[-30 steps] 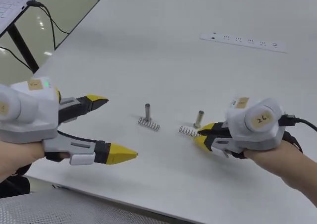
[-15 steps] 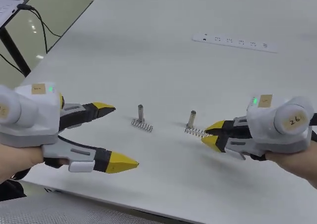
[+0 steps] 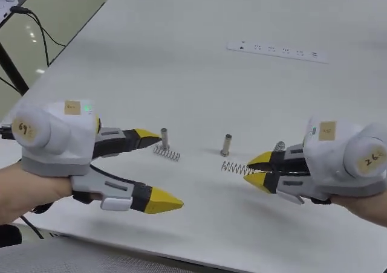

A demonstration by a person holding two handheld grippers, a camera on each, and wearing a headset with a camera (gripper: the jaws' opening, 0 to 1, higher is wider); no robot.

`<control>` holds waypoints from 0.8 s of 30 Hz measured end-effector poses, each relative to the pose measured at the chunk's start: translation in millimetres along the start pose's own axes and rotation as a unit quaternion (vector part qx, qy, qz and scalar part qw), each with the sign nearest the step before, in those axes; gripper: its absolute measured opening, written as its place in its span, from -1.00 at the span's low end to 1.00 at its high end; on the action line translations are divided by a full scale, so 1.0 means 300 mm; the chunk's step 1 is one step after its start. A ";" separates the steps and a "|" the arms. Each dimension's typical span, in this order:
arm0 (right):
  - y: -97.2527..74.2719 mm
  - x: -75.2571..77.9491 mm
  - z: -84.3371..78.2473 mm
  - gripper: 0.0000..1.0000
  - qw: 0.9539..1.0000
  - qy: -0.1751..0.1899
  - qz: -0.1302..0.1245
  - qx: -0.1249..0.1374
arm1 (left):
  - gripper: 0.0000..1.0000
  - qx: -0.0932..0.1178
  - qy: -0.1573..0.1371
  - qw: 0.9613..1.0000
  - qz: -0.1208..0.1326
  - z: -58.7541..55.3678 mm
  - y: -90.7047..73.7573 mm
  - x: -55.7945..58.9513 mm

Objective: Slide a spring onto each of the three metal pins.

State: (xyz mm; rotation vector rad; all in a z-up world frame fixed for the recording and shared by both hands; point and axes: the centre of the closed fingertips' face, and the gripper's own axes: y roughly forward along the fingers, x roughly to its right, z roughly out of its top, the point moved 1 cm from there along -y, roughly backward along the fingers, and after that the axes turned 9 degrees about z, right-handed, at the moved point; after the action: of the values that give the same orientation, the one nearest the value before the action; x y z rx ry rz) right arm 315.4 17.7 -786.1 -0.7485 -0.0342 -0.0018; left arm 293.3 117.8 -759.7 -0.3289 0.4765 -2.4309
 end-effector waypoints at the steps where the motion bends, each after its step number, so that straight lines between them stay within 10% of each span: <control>1: 0.001 -0.001 0.001 -0.86 1.000 -0.003 0.001 -0.001 | 0.48 -0.001 0.002 1.000 -0.004 0.001 0.008 0.005; 24: -0.021 -0.043 0.059 -0.86 0.999 -0.031 0.021 0.024 | -0.44 0.009 0.051 0.995 -0.084 0.069 0.186 0.108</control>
State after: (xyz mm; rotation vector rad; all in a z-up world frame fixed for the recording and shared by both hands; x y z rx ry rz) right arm 301.9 25.1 -769.1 -0.7016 -0.0765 0.0626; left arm 305.5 51.0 -760.2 -0.2461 0.4889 -2.6234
